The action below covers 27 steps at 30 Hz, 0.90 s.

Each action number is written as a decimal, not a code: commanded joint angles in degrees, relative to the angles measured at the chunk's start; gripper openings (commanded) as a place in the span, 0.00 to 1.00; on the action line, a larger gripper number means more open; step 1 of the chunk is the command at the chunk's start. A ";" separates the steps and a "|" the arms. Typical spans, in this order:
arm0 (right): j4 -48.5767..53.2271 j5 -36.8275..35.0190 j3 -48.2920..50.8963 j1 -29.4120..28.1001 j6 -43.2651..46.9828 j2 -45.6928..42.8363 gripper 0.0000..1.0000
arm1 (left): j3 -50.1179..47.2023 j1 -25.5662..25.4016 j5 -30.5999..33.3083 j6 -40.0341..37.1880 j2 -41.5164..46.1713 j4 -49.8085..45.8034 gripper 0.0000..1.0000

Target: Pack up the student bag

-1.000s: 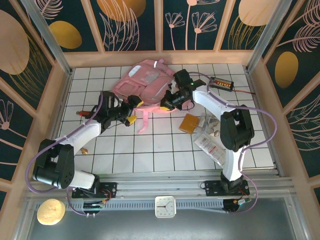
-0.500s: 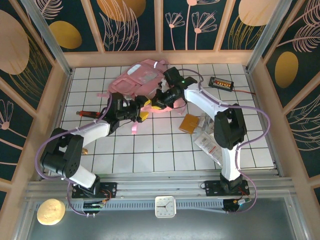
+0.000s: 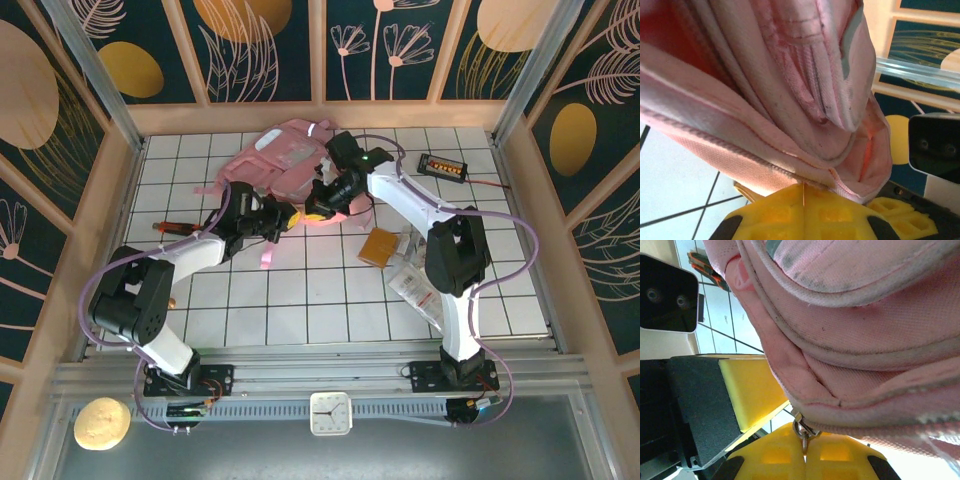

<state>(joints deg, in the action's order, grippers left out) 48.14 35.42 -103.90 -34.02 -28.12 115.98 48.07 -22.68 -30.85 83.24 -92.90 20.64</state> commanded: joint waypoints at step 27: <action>6.53 6.50 -9.12 -1.56 4.83 2.31 0.00 | -8.67 -0.43 6.95 20.29 2.38 17.64 0.96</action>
<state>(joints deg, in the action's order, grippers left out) 54.37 37.63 -109.30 -34.33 -24.29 118.37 39.00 -22.65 -24.47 99.00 -87.48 33.26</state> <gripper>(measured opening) 0.061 0.971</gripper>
